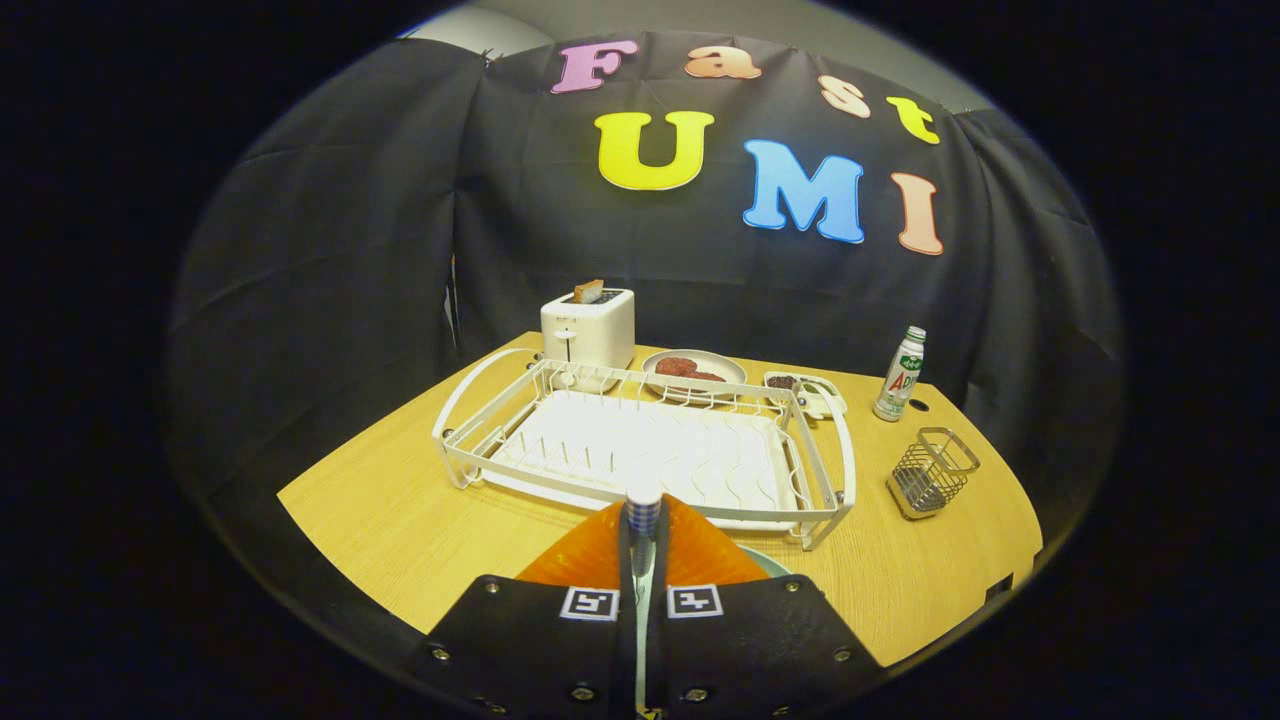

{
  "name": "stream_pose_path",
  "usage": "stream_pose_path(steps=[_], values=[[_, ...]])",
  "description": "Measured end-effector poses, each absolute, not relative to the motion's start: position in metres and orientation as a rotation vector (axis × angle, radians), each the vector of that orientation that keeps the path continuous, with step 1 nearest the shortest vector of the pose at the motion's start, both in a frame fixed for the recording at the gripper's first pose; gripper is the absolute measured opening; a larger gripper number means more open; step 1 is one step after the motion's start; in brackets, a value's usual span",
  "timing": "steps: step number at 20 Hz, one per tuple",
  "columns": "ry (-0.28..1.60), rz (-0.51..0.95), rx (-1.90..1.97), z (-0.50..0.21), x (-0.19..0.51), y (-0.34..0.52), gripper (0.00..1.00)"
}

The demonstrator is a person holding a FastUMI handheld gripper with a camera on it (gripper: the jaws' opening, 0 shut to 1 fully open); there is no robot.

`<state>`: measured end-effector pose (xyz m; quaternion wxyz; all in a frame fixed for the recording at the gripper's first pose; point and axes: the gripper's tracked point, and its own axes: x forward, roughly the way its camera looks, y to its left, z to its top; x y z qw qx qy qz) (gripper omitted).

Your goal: Take the plate from the dish rack, then take the spoon from the basket and place it into the plate.

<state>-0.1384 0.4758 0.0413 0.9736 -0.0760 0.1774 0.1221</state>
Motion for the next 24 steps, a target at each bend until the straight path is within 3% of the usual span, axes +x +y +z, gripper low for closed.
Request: stream_pose_path(steps=[5,11,12,13,15,24], values=[[0.353,0.211,-0.123,0.039,-0.142,0.461,0.08],[0.353,0.15,-0.144,0.031,-0.143,0.436,0.26],[0.355,0.13,-0.16,0.03,-0.143,0.429,0.34],[0.357,0.116,-0.169,0.028,-0.143,0.425,0.71],[0.364,0.118,-0.16,0.022,-0.14,0.424,0.97],[0.344,0.098,-0.196,0.029,-0.126,0.412,0.99]])
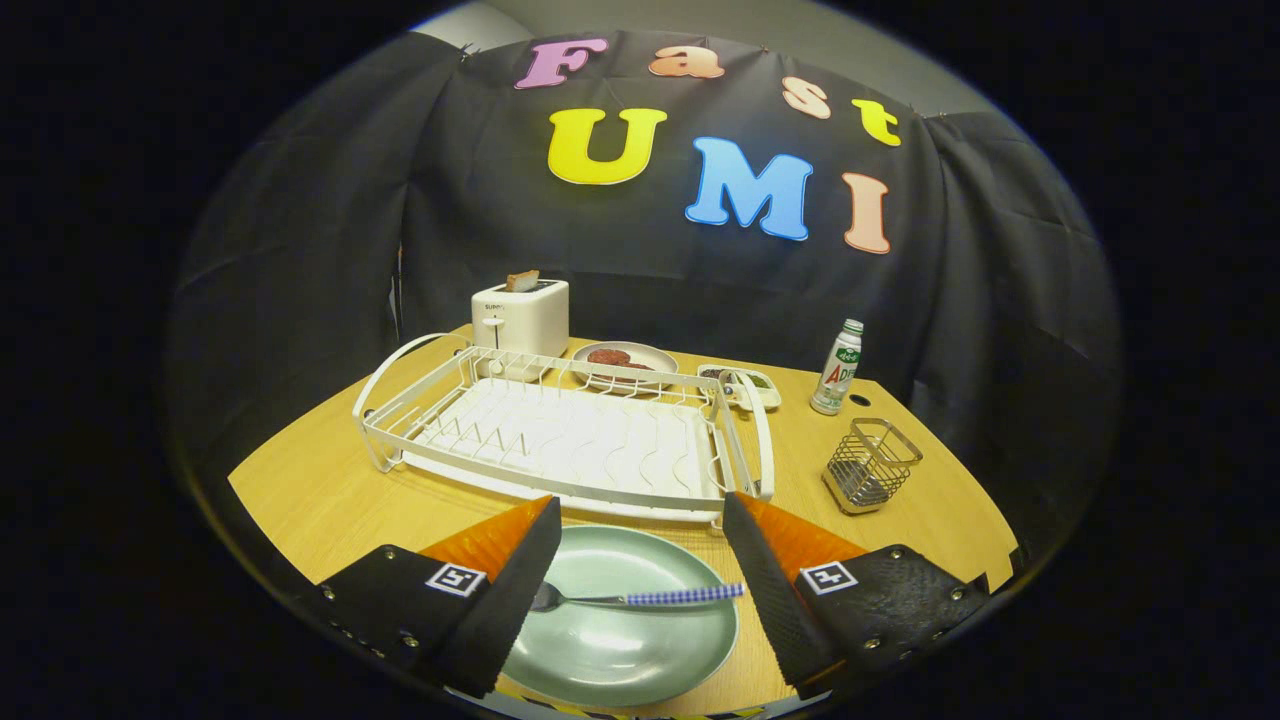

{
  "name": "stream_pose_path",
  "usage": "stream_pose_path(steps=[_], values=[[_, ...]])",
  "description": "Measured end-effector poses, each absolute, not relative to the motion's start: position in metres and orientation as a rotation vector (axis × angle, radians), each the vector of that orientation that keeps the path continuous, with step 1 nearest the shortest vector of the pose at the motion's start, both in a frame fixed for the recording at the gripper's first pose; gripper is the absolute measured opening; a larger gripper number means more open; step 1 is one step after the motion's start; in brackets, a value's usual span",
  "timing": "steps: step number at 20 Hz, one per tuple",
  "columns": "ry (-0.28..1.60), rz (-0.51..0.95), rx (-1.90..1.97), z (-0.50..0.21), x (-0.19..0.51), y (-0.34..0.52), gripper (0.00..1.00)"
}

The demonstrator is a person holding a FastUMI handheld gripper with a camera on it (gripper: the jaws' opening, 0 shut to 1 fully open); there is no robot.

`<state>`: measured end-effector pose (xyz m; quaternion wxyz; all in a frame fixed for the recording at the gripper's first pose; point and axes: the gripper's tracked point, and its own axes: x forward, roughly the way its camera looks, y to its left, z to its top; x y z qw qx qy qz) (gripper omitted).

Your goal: Take the plate from the dish rack, then take the spoon from the basket and place it into the plate.

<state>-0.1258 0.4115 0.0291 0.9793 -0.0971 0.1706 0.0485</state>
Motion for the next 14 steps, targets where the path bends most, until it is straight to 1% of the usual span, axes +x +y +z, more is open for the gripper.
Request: stream_pose_path(steps=[4,6,14], values=[[0.318,0.099,-0.196,0.05,-0.122,0.409,0.97],[0.286,0.092,-0.186,0.074,-0.119,0.404,0.97],[0.009,0.069,-0.103,0.229,-0.098,0.371,0.96]])
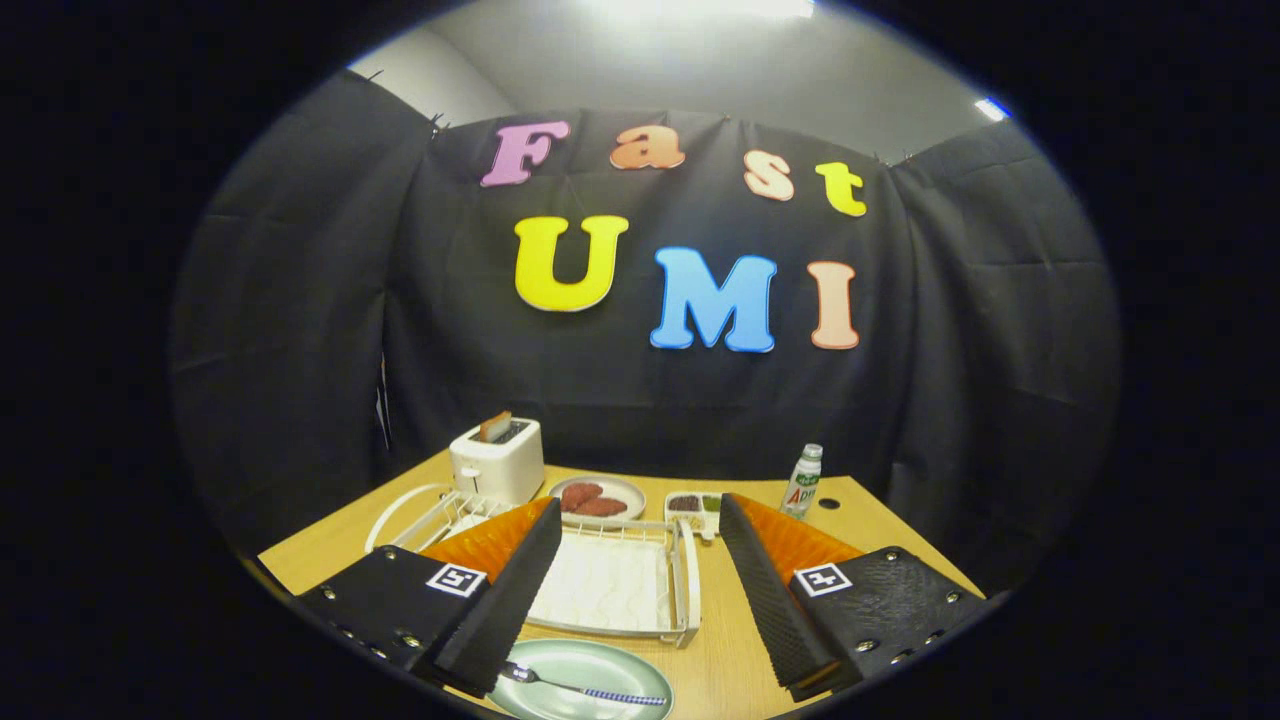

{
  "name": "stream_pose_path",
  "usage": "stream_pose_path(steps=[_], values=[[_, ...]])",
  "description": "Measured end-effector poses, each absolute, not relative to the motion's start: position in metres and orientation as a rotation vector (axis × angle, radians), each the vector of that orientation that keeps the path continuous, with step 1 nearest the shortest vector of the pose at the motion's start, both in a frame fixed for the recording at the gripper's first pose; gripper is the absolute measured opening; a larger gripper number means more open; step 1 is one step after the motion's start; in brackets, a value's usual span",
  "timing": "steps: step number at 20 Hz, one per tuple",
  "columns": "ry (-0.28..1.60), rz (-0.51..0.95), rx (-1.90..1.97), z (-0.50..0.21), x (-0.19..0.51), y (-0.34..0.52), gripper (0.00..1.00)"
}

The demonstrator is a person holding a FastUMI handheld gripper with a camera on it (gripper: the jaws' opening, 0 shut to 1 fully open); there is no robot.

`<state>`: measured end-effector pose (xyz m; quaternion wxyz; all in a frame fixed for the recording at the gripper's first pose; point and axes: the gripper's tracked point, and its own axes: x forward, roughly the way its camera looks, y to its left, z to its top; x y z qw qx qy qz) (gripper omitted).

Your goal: Take the plate from the dish rack, then take the spoon from the basket and place it into the plate.

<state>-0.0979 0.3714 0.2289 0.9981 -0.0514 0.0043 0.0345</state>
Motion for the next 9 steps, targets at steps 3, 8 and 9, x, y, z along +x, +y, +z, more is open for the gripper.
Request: stream_pose_path(steps=[3,8,9], values=[[-0.054,0.03,-0.097,0.268,-0.091,0.341,0.96],[-0.164,0.017,-0.06,0.307,-0.079,0.289,0.96],[-0.19,0.002,-0.063,0.312,-0.076,0.272,0.96]])
